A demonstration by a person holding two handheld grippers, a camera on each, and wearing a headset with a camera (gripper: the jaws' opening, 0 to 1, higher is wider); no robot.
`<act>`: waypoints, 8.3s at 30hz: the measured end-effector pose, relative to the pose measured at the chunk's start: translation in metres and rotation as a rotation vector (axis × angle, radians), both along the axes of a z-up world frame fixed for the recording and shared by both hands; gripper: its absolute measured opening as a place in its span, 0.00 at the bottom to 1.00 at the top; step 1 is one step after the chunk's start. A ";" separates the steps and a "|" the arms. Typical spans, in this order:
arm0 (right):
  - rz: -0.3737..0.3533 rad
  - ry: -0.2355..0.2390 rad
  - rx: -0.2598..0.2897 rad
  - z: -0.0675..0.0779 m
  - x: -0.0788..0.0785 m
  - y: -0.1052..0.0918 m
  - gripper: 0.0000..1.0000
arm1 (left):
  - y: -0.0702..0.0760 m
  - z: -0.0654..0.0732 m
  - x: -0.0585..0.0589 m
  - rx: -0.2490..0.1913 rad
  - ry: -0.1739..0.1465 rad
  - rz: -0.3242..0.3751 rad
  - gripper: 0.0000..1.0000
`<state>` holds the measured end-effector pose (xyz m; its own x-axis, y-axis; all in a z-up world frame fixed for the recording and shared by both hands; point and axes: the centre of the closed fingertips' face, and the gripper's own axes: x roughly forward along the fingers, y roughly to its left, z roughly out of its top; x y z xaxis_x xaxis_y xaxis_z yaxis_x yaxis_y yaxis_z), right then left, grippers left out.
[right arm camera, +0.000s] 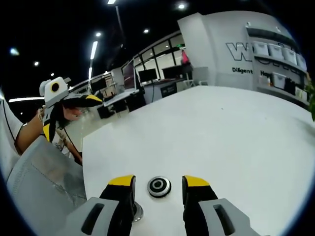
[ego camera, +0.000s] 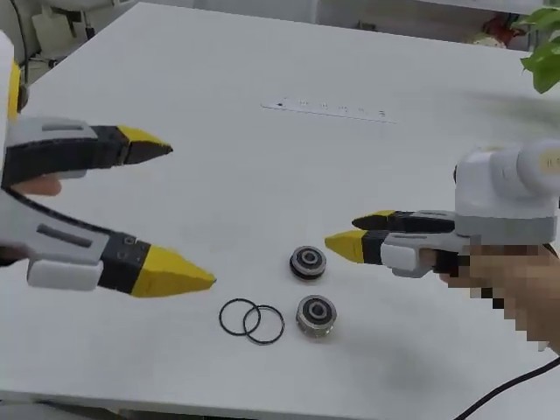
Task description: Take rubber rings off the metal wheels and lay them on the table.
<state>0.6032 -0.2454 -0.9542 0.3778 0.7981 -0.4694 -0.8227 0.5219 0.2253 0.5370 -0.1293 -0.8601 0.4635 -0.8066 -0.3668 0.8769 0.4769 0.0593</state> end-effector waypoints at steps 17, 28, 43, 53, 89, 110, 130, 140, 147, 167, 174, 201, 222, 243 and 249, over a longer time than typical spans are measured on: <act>0.030 0.035 -0.075 -0.025 -0.006 -0.006 0.34 | -0.063 0.029 0.060 0.014 -0.142 -0.131 0.86; 0.037 0.033 -0.102 -0.036 -0.004 -0.009 0.33 | -0.088 -0.013 0.093 -0.032 -0.126 -0.078 0.69; 0.077 0.041 -0.152 -0.051 -0.007 -0.007 0.30 | -0.103 -0.107 0.083 0.040 0.017 -0.049 0.41; 0.094 0.040 -0.157 -0.051 -0.011 -0.004 0.28 | -0.109 -0.131 0.072 0.108 0.038 -0.062 0.26; 0.119 -0.043 -0.227 -0.067 -0.009 0.010 0.24 | -0.108 -0.143 0.065 0.085 0.152 -0.033 0.15; 0.186 -0.096 -0.268 -0.066 -0.013 0.010 0.18 | -0.107 -0.143 0.066 0.084 0.146 -0.034 0.15; 0.197 -0.123 -0.283 -0.067 -0.013 0.014 0.21 | -0.107 -0.143 0.065 0.083 0.146 -0.036 0.15; 0.195 -0.115 -0.255 -0.065 -0.012 0.013 0.20 | -0.107 -0.143 0.064 0.083 0.145 -0.040 0.15; 0.205 -0.104 -0.259 -0.065 -0.013 0.009 0.16 | -0.107 -0.143 0.064 0.083 0.145 -0.041 0.15; 0.207 -0.083 -0.262 -0.068 -0.014 0.004 0.00 | -0.106 -0.143 0.064 0.081 0.147 -0.036 0.15; 0.172 -0.045 -0.257 -0.068 -0.011 0.003 0.00 | -0.106 -0.143 0.064 0.081 0.146 -0.030 0.15; -0.105 0.345 0.050 -0.059 -0.006 -0.001 0.00 | -0.106 -0.143 0.063 0.084 0.128 -0.041 0.15; -0.112 0.348 0.017 -0.056 -0.013 0.002 0.00 | -0.106 -0.143 0.061 0.085 0.123 -0.045 0.15; -0.110 0.331 0.007 -0.054 -0.010 0.000 0.00 | -0.106 -0.143 0.062 0.077 0.119 -0.057 0.14; -0.093 0.305 -0.004 -0.052 -0.010 0.002 0.00 | -0.105 -0.143 0.062 0.081 0.122 -0.057 0.14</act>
